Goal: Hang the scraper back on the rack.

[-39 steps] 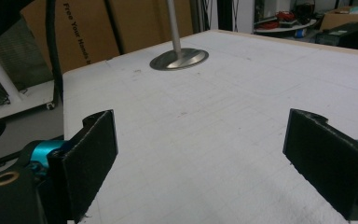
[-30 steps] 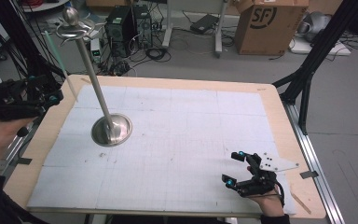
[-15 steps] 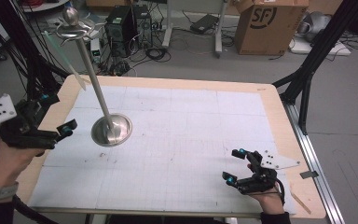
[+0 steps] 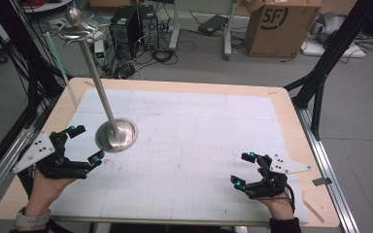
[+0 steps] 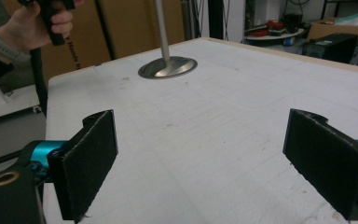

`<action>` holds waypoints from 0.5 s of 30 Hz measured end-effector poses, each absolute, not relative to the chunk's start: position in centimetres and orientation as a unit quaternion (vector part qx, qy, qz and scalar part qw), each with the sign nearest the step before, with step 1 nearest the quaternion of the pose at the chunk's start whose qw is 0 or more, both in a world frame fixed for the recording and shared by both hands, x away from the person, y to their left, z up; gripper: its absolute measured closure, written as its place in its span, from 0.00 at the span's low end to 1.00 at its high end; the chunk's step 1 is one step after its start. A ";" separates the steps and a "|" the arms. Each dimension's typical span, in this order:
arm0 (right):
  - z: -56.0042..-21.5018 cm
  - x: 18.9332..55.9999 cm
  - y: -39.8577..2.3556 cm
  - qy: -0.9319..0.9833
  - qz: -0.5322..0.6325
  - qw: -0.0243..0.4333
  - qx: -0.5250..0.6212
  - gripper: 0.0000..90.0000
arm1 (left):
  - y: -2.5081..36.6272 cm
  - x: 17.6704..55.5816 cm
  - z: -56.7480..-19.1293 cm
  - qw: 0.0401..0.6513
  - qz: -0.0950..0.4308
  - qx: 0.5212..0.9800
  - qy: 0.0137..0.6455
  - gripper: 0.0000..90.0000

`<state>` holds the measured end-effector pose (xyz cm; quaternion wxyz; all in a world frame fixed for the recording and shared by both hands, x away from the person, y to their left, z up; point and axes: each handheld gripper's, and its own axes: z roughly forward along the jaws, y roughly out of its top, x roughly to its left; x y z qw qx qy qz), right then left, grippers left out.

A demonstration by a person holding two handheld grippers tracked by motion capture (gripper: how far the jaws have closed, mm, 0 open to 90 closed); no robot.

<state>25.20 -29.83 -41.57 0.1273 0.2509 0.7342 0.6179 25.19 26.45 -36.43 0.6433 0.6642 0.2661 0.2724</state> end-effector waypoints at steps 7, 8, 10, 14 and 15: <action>-41.4 25.4 -29.9 0.729 0.622 0.136 0.252 0.10 | 25.5 25.0 -39.3 0.625 0.270 0.678 0.278 0.02; -41.4 25.4 -29.9 0.728 0.623 0.137 0.252 0.10 | 25.4 24.9 -39.6 0.627 0.267 0.676 0.281 0.02; -41.4 25.4 -29.9 0.727 0.623 0.136 0.254 0.10 | 25.4 24.7 -40.2 0.630 0.261 0.674 0.283 0.02; -41.4 25.4 -30.0 0.725 0.625 0.139 0.254 0.10 | 25.6 24.6 -40.7 0.617 0.252 0.686 0.293 0.02; -41.4 25.4 -30.0 0.725 0.625 0.137 0.256 0.10 | 25.7 24.5 -40.8 0.618 0.251 0.684 0.294 0.02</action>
